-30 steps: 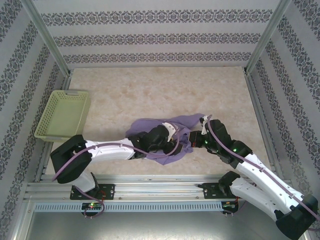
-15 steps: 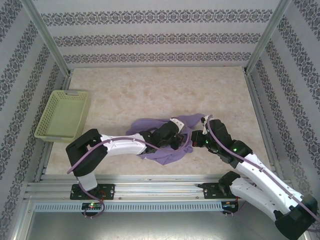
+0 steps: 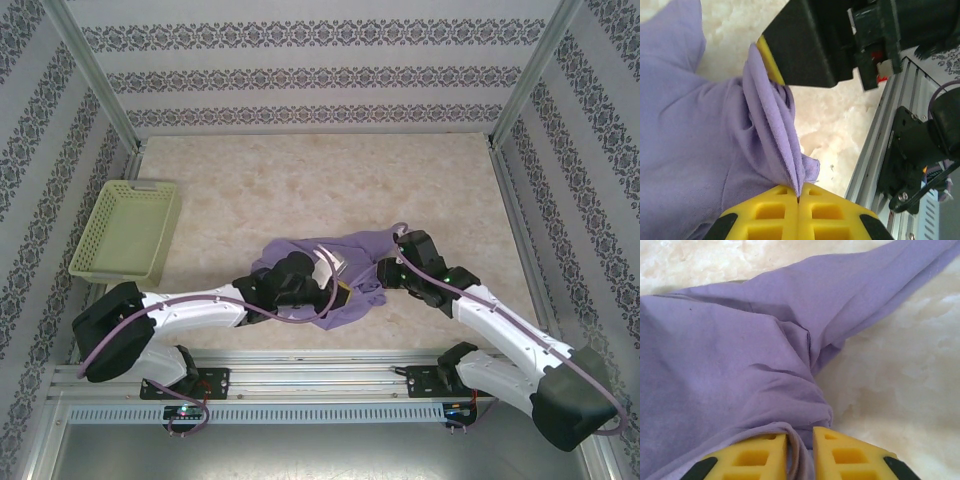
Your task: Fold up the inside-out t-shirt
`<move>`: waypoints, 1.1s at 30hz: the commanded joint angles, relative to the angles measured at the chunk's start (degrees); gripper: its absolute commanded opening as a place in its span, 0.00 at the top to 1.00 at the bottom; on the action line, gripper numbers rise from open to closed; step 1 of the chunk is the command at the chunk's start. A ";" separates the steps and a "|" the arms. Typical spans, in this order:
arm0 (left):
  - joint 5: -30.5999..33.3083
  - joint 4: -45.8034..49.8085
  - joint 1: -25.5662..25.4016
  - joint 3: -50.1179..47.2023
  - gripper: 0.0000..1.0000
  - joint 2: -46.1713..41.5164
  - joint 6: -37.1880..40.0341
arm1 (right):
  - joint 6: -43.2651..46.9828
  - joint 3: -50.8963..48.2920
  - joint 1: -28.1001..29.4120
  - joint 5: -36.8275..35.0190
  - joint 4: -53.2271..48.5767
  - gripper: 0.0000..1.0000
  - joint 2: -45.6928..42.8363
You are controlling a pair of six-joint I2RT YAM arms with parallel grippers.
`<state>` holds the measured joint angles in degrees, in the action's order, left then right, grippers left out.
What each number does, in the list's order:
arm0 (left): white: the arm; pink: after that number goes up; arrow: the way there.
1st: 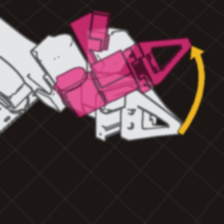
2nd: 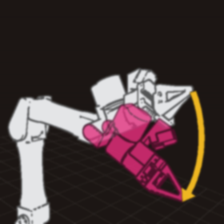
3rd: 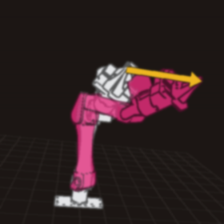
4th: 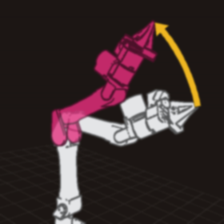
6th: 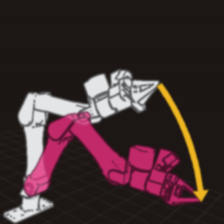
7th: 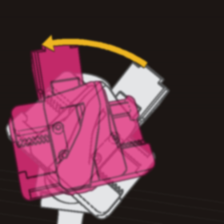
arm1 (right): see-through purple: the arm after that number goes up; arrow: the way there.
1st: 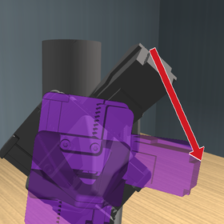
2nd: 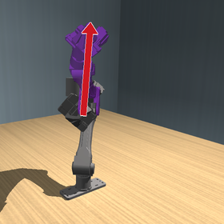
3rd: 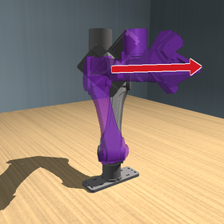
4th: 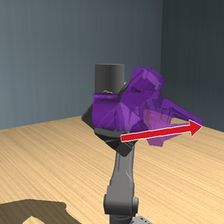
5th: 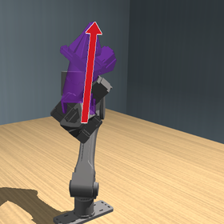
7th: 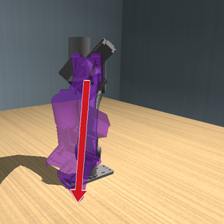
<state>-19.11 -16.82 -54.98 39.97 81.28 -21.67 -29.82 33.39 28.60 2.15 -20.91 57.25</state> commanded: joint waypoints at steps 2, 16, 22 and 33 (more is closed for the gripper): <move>-3.64 -5.81 2.01 0.68 1.00 0.22 -2.05 | 0.30 1.51 0.15 -2.98 -4.41 0.66 -5.60; -2.94 -7.07 3.37 0.55 1.00 0.50 -3.96 | -11.24 2.54 19.87 -14.58 -8.06 0.71 -6.15; -3.95 -7.59 4.33 -0.11 1.00 -0.63 -4.54 | -12.84 1.10 19.59 -17.61 -5.12 0.70 -2.29; -7.52 -11.94 6.55 -2.35 1.00 -1.86 -7.60 | -10.09 4.05 14.71 -19.47 -4.49 0.65 8.94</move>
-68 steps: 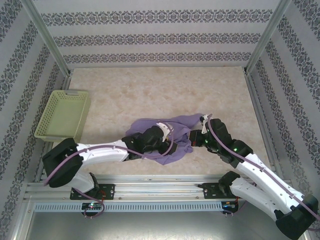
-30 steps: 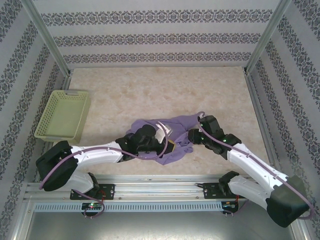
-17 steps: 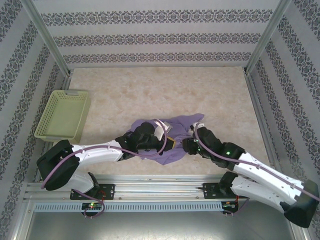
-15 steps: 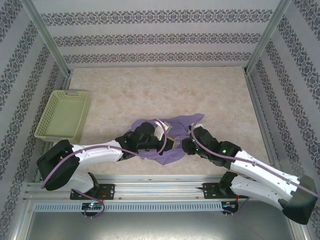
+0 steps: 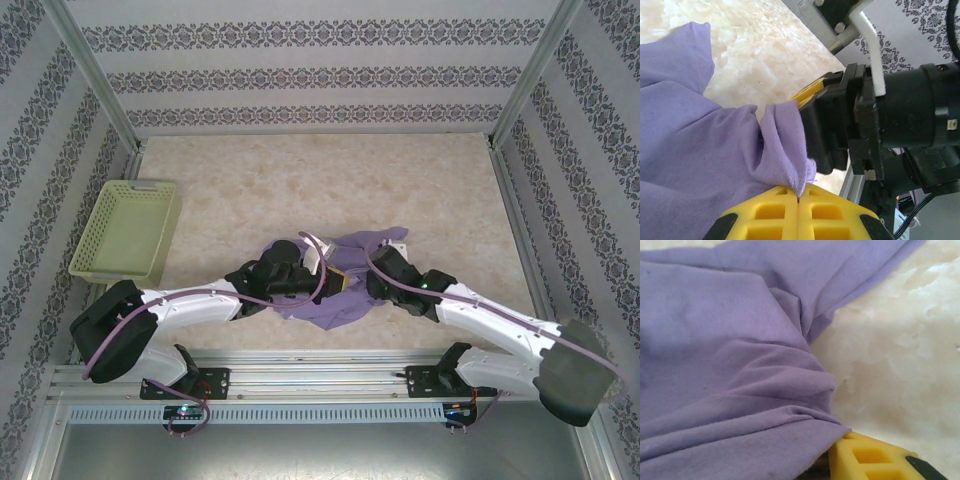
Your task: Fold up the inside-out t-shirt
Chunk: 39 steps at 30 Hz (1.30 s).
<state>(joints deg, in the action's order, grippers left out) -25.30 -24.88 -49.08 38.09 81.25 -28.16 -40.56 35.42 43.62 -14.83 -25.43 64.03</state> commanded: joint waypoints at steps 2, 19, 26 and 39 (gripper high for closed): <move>-1.33 -4.03 0.74 -0.38 1.00 -1.65 -1.19 | 1.12 1.98 -0.27 -2.27 1.08 0.66 3.90; -5.22 -3.81 15.91 1.20 1.00 2.73 -10.08 | 4.84 -0.11 1.39 8.70 1.25 1.00 -16.47; -4.51 3.05 15.01 2.08 0.95 1.38 -5.72 | 1.45 -5.63 -6.91 20.28 7.58 1.00 -21.43; 37.43 40.57 -6.54 12.61 0.52 -5.85 1.54 | 2.58 -3.81 -2.39 18.92 11.01 1.00 -17.39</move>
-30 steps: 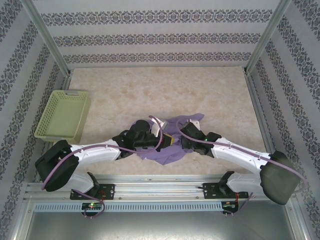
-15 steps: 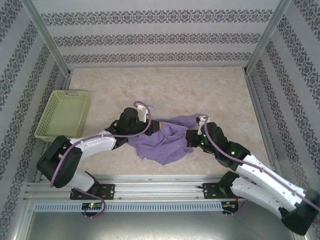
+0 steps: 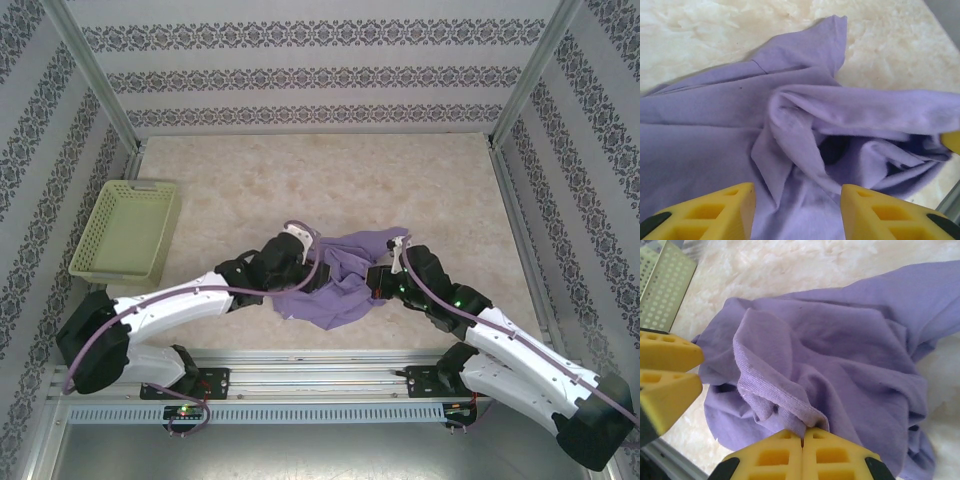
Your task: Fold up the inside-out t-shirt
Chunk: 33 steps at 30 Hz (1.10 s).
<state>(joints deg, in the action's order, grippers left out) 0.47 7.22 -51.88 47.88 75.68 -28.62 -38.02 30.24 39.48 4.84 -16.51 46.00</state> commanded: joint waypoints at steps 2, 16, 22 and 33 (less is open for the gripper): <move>13.04 8.84 -5.19 5.18 0.53 2.57 2.65 | -0.03 1.84 2.90 -1.41 2.77 1.00 1.07; 15.46 12.69 -4.30 18.50 0.60 22.29 5.34 | -1.08 2.18 6.56 -2.12 5.70 1.00 2.13; 17.46 13.48 -2.80 20.90 0.71 26.44 6.03 | -1.07 1.75 6.84 -3.41 5.19 1.00 1.82; 12.19 -2.18 -2.58 -0.37 1.00 0.79 6.91 | -1.88 5.77 6.70 -19.44 -5.75 1.00 10.51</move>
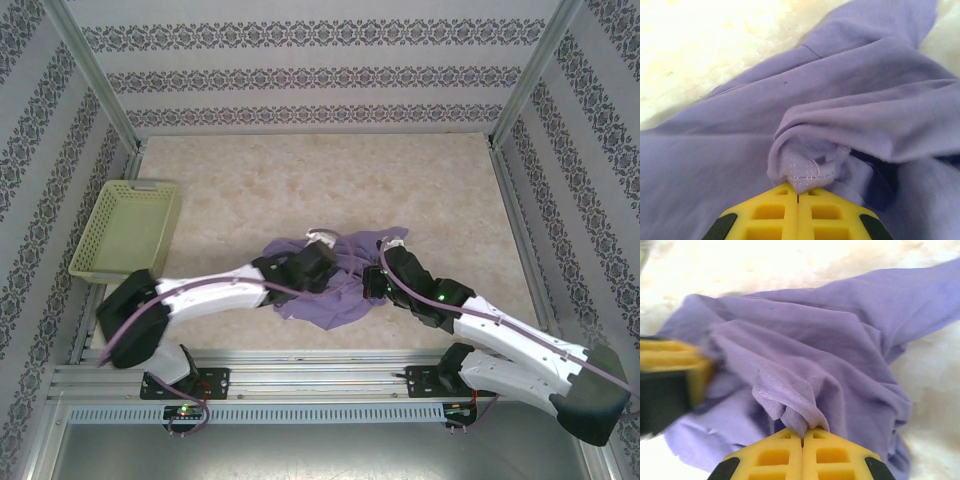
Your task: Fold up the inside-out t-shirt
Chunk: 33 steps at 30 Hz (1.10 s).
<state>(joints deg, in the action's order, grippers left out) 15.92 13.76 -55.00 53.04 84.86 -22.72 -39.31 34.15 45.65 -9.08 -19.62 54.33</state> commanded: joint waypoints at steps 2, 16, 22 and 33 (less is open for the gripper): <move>-9.14 -14.26 0.83 -11.02 1.00 -14.67 1.61 | -0.20 2.47 0.42 -5.92 -2.18 1.00 4.15; -27.69 -35.58 5.08 -25.38 1.00 -23.17 -4.27 | 2.56 3.02 2.17 -4.33 -6.37 0.70 -2.67; -32.04 -41.46 5.25 -24.29 1.00 -20.73 -6.89 | 2.08 1.58 5.55 0.21 -4.60 0.61 -7.98; -36.09 -49.50 5.34 -24.43 1.00 -20.11 -10.37 | -4.19 0.66 8.15 -9.11 -3.35 0.56 1.12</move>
<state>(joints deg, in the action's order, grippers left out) -17.45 -28.75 -50.48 27.88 65.28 -30.79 -40.95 35.51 53.52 -13.41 -23.03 53.74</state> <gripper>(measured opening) 0.039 0.434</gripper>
